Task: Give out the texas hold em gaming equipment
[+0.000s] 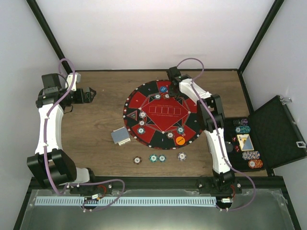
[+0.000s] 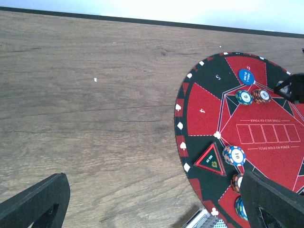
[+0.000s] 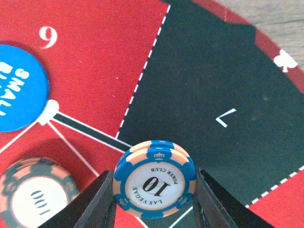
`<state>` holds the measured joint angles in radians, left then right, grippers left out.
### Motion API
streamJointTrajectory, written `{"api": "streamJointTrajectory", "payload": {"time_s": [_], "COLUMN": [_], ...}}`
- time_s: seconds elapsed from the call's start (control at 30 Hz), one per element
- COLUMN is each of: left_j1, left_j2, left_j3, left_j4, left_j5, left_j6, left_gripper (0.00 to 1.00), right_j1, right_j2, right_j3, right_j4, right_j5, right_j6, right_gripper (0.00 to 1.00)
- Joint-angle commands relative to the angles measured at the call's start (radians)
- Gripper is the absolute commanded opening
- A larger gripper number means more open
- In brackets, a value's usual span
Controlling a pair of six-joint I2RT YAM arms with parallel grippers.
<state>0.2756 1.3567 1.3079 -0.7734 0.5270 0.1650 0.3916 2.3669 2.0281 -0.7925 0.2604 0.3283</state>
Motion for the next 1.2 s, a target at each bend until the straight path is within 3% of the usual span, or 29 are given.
{"api": "streamJointTrajectory", "payload": {"time_s": [0.0, 0.2, 0.33, 0.53, 0.73, 0.97, 1.17], "left_j1": [0.005, 0.005, 0.005, 0.005, 0.004, 0.004, 0.005], "left_j2": [0.001, 0.003, 0.002, 0.0, -0.005, -0.002, 0.007], "left_j3": [0.003, -0.001, 0.003, 0.007, 0.004, 0.011, 0.004], "left_j4": [-0.003, -0.005, -0.007, -0.011, -0.014, -0.006, 0.004], "left_j5": [0.004, -0.004, -0.01, -0.004, -0.004, 0.012, 0.028], "left_j6": [0.011, 0.018, 0.024, 0.02, 0.021, 0.013, 0.007], "left_gripper": [1.0, 1.0, 1.0, 1.0, 1.0, 1.0, 1.0], "right_j1": [-0.02, -0.034, -0.037, -0.037, -0.036, 0.077, 0.246], "right_j2": [0.049, 0.089, 0.092, 0.071, -0.056, -0.477, -0.809], "right_j3": [0.091, 0.137, 0.145, 0.183, 0.145, -0.393, -0.873], "right_j4": [-0.022, -0.025, -0.031, -0.065, -0.103, 0.015, 0.028], "right_j5": [-0.032, -0.05, -0.067, -0.057, -0.044, -0.014, -0.028], "right_j6": [-0.02, -0.028, -0.03, -0.032, 0.002, 0.082, 0.258], "right_gripper": [0.25, 0.27, 0.5, 0.67, 0.68, 0.75, 0.82]}}
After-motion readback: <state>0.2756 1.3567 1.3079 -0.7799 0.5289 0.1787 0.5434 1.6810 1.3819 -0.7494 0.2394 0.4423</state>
